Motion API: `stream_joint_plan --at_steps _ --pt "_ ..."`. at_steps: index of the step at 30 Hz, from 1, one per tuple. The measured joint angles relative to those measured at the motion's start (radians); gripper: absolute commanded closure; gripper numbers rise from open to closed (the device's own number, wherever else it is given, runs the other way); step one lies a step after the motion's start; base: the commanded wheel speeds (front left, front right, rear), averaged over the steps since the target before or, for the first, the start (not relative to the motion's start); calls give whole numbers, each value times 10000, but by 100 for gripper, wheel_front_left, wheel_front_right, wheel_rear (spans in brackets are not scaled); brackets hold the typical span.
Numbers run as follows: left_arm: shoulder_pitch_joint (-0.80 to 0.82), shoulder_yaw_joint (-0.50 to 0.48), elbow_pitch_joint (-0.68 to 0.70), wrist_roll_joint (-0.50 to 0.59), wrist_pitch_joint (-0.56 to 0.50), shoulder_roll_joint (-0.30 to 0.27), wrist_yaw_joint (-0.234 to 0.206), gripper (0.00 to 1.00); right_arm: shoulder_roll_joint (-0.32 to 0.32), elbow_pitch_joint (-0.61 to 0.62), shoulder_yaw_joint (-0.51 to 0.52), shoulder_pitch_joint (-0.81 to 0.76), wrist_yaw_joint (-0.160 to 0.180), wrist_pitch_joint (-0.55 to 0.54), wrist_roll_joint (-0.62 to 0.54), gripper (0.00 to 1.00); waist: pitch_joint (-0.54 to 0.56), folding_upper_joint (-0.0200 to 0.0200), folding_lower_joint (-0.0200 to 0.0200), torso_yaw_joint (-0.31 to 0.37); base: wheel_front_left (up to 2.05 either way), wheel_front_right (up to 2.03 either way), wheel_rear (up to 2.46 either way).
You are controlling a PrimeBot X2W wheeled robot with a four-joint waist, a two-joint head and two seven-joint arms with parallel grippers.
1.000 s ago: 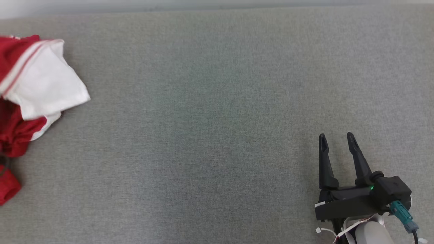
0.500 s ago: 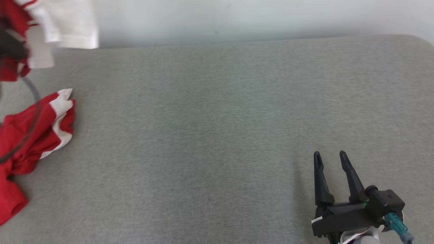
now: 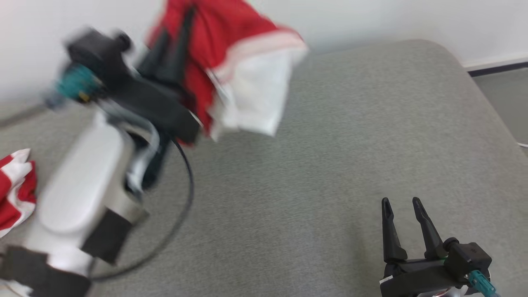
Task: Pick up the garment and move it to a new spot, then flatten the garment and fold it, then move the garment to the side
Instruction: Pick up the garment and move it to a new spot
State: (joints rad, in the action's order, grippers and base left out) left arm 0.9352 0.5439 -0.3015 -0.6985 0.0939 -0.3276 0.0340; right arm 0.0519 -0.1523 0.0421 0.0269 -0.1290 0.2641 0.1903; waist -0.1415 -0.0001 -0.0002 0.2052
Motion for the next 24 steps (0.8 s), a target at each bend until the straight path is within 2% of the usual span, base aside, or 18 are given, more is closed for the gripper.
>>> stream_joint_plan --at_steps 4,7,11,15,17,18,24 --pt "-1186 414 -59 -222 58 456 -253 100 -4 27 -12 -46 0 0 2 0 24 0 0 305 0 0 0" --pt "-1925 686 -472 -199 251 591 -355 100 -2 71 -52 -45 0 0 17 0 -56 0 0 431 0 0 0" --pt "-2741 1026 -1499 -174 426 608 -307 100 -6 84 -105 -23 0 0 19 0 -211 1 2 501 0 0 0" --pt "-3154 1308 -2591 -165 671 792 -69 99 -2 61 -94 -5 0 0 19 0 -263 1 2 505 0 0 0" --pt "-3266 1561 -3032 -17 782 936 25 8 0 19 -109 6 0 0 17 0 -237 1 2 476 0 0 0" --pt "-3283 1628 -3170 73 895 1022 82 0 -4 6 -121 10 0 0 15 0 -212 1 2 457 0 0 0" --pt "-3259 1741 -3185 201 1386 1488 261 0 -6 -21 -84 -111 0 0 -48 0 115 1 1 268 0 0 0"
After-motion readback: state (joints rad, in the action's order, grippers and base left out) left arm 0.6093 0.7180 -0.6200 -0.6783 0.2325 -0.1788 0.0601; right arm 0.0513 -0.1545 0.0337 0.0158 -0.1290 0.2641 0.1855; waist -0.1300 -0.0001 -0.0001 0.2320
